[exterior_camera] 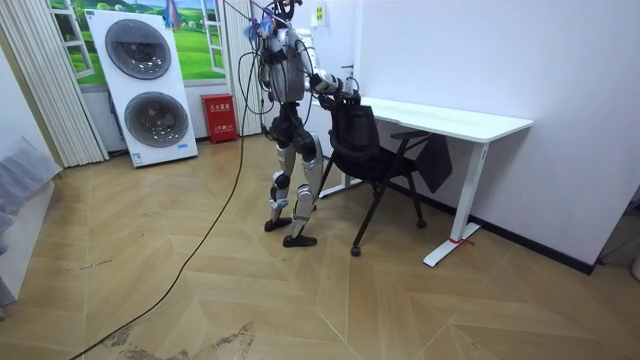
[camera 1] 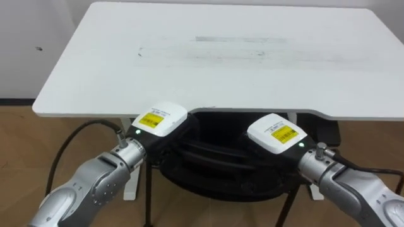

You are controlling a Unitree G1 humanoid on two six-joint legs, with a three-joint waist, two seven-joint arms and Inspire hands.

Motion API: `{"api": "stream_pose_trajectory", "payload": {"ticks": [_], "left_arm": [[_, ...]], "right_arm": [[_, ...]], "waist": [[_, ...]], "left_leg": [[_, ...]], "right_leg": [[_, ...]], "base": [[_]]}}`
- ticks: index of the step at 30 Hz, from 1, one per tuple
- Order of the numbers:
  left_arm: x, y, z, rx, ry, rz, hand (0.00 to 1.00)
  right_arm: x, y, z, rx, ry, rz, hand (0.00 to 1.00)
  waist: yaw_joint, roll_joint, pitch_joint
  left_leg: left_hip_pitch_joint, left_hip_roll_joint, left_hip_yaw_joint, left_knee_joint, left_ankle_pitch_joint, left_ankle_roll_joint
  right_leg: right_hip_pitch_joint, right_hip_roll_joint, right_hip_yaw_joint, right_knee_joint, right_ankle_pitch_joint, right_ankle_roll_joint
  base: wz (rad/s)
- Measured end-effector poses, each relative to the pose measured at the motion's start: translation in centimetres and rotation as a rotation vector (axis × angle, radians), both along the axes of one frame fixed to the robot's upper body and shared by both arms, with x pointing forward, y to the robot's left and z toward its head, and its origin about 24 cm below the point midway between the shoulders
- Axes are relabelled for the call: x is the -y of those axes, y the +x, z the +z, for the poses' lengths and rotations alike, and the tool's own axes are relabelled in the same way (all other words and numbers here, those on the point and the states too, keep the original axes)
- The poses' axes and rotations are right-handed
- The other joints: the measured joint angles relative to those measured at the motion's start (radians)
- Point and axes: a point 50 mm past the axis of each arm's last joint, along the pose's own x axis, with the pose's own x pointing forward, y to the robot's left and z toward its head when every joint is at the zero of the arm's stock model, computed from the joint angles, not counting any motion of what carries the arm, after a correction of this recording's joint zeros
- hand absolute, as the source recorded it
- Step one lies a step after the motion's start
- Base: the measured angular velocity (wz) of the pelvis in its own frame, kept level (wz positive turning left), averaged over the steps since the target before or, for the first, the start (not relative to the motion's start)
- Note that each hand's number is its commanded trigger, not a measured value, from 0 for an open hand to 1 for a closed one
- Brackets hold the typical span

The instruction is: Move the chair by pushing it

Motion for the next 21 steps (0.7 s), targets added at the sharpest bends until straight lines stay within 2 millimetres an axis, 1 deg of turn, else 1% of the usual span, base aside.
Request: {"api": "stream_pose_trajectory", "payload": {"ticks": [8,12,13,14,15,16,17,18,21], "left_arm": [[-0.15,-0.01,-0.08,-0.009,0.01,0.005,1.0],[-0.18,-0.08,-0.21,-0.019,0.014,0.006,1.0],[-0.18,-0.09,-0.22,-0.02,0.014,0.005,0.96],[-0.17,-0.09,-0.22,-0.02,0.014,0.005,0.75],[-0.16,-0.1,-0.23,-0.021,0.014,0.005,0.53],[-0.14,-0.1,-0.25,-0.024,0.015,0.006,0.2],[-0.12,-0.09,-0.27,-0.026,0.014,0.007,0.0],[-0.1,-0.08,-0.28,-0.028,0.014,0.009,0.0],[-0.02,0.03,-0.34,-0.043,0.003,0.028,0.0]], "right_arm": [[-0.31,0.0,-0.16,-0.013,0.001,-0.003,1.0],[-0.32,-0.04,-0.21,-0.021,-0.004,-0.001,1.0],[-0.34,-0.04,-0.23,-0.023,-0.004,0.0,1.0],[-0.36,-0.04,-0.23,-0.023,-0.004,0.0,1.0],[-0.37,-0.05,-0.24,-0.024,-0.004,0.0,0.74],[-0.37,-0.05,-0.25,-0.026,-0.005,0.0,0.45],[-0.37,-0.05,-0.25,-0.026,-0.005,0.0,0.26],[-0.36,-0.05,-0.26,-0.028,-0.006,-0.001,0.0],[-0.32,0.02,-0.26,-0.037,-0.004,-0.013,0.0]], "waist": [[-0.001,0.001,0.0005],[-0.003,0.005,0.0041],[-0.004,0.006,0.0045],[-0.003,0.006,0.0045],[-0.004,0.006,0.005],[-0.004,0.008,0.0059],[-0.004,0.008,0.0062],[-0.004,0.009,0.0069],[-0.002,0.013,0.0068]], "left_leg": [[0.01,0.001,-0.002,0.001,0.0,0.0],[0.021,0.001,-0.007,-0.001,0.0,0.0],[0.023,0.001,-0.007,-0.001,0.0,0.0],[0.024,0.002,-0.007,-0.001,0.0,0.0],[0.026,0.002,-0.006,-0.001,0.0,0.0],[0.029,0.003,-0.006,-0.001,0.0,0.0],[0.03,0.003,-0.005,-0.001,0.0,0.0],[0.031,0.002,-0.005,-0.001,0.0,0.0],[0.032,0.002,-0.005,-0.001,0.0,0.0]], "right_leg": [[0.012,0.003,0.003,-0.004,0.001,0.001],[0.029,0.01,0.006,-0.021,0.004,0.005],[0.032,0.012,0.006,-0.023,0.004,0.005],[0.033,0.012,0.006,-0.024,0.004,0.005],[0.036,0.014,0.006,-0.028,0.005,0.005],[0.04,0.015,0.006,-0.032,0.006,0.005],[0.041,0.015,0.007,-0.032,0.006,0.005],[0.043,0.015,0.007,-0.033,0.007,0.006],[0.045,0.015,0.007,-0.033,0.007,0.006]], "base": [[0.0],[0.0],[0.0],[0.0],[0.0],[0.0],[0.0],[0.0],[0.0]]}}
